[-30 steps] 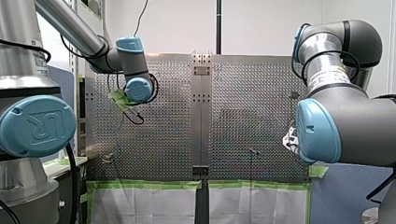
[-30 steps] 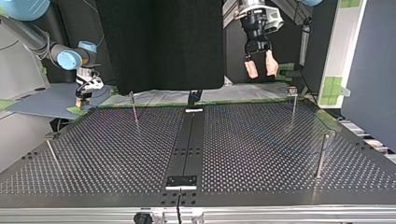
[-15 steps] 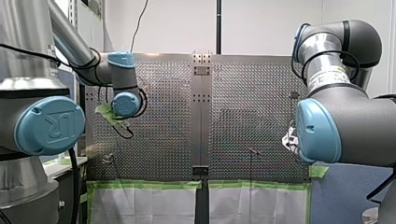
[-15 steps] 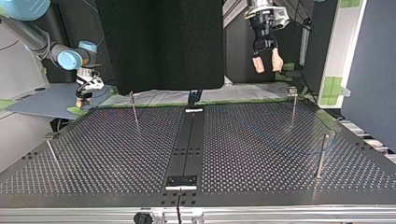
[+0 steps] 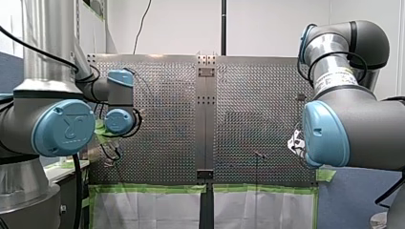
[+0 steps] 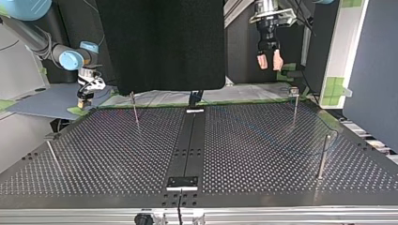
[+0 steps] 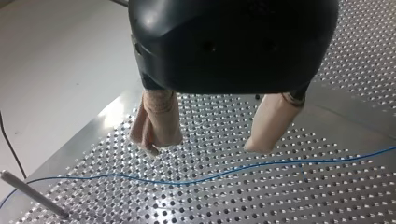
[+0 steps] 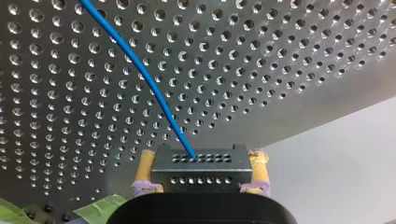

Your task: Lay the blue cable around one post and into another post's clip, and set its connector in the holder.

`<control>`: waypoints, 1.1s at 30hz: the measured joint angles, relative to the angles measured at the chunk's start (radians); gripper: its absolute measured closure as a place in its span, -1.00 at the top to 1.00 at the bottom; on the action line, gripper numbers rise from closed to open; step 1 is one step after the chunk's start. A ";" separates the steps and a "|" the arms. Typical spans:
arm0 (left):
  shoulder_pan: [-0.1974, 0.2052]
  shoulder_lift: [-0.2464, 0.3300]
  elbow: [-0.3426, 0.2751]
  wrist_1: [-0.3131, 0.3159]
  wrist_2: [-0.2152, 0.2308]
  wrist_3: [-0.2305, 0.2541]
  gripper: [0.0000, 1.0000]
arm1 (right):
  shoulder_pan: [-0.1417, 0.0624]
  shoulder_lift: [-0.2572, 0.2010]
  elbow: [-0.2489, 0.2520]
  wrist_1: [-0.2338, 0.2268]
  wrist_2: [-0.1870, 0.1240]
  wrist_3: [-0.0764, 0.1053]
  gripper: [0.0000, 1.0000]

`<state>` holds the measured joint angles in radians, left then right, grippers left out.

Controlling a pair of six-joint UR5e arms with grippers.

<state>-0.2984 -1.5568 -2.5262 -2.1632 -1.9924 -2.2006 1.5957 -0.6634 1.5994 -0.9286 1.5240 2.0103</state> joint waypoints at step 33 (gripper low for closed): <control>0.275 0.079 0.273 -0.189 0.144 -0.181 0.99 | 0.017 0.000 -0.003 0.001 -0.001 -0.002 -1.00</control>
<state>-0.0235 -1.4779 -2.2533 -2.3524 -1.8484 -2.3821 1.6128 -0.6637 1.5968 -0.9277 1.5234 2.0088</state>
